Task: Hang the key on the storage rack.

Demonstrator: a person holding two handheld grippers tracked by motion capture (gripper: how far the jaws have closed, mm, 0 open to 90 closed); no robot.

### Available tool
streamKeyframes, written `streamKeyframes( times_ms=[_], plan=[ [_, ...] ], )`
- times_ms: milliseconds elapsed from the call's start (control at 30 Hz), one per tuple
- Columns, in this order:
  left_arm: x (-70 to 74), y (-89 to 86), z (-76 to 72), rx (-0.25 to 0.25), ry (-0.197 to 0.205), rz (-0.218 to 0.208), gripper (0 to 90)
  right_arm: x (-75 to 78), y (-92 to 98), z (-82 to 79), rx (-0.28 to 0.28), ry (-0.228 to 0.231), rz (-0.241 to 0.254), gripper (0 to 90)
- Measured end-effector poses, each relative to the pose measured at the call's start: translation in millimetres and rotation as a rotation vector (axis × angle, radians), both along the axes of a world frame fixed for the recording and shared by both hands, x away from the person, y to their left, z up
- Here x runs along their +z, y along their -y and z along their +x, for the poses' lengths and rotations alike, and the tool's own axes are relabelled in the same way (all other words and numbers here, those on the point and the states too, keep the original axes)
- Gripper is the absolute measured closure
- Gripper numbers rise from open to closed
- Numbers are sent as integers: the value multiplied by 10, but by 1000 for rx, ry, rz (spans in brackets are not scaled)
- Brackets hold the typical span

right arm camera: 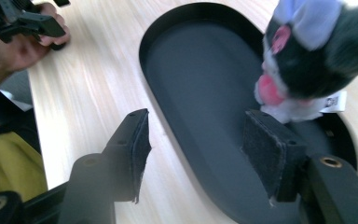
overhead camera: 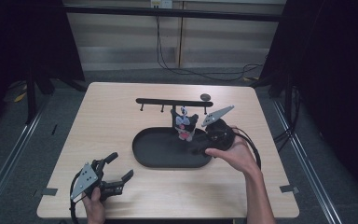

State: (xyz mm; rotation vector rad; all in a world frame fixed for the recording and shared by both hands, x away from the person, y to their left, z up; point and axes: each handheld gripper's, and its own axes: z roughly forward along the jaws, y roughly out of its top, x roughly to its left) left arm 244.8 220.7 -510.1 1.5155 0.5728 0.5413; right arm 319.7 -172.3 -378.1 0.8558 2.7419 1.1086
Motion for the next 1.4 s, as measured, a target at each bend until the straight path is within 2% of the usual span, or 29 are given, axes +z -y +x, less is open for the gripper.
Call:
streamKeyframes(
  times_ms=[67, 133, 233, 300, 400, 433, 467, 500, 567, 700, 833, 867, 933, 1000, 1067, 1100, 1233, 1333, 1400],
  plan=[
    [0, 1, -1, 1, -1, -1, 153, -94, 28, -32, -19, 4, 28, 396],
    [0, 0, -1, 0, 0, 0, 153, -194, 53, -71, -34, 8, 76, 377],
    [0, 1, -1, 1, -1, 0, 153, -344, 59, -134, -37, 10, 112, 325],
    [0, 1, -1, 1, -1, 1, 153, -427, 68, -190, -52, 29, 125, 296],
    [1, 1, -1, 2, -2, 2, 153, -526, 117, -283, -98, 78, 180, 255],
    [1, 1, -1, 2, -2, 2, 153, -526, 117, -283, -98, 78, 180, 255],
    [0, 5, -2, 3, -3, -4, 153, -611, 152, -368, -126, 130, 221, 191],
    [1, 1, -1, 2, -2, 1, 153, -646, 158, -398, -132, 151, 219, 148],
    [1, 1, -1, 2, -1, 2, 153, -751, 168, -479, -173, 222, 217, 167],
    [1, 1, -1, 2, -1, 1, 153, -944, 207, -591, -268, 284, 221, 164],
    [1, 1, -2, 2, -2, 1, 153, -1077, 237, -698, -360, 392, 225, 145],
    [1, 1, -1, 2, -2, 2, 153, -1118, 250, -727, -406, 431, 256, 147],
    [1, 0, -1, 2, -1, 2, 153, -1206, 278, -770, -503, 496, 284, 165],
    [0, 0, -2, 2, 0, 2, 153, -1273, 291, -796, -581, 548, 290, 184],
    [0, 4, -2, 1, -2, -4, 153, -1274, 319, -823, -597, 577, 338, 123],
    [0, 2, -1, 1, -1, -1, 153, -1279, 321, -822, -605, 586, 342, 147],
    [0, 3, -3, 2, -2, -3, 153, -1291, 331, -844, -625, 606, 358, 138],
    [0, -1, -4, 4, -1, 3, 153, -1312, 360, -909, -651, 664, 406, 138],
    [0, 0, -2, 3, 0, 2, 153, -1324, 363, -945, -656, 706, 419, 137]
  ],
)
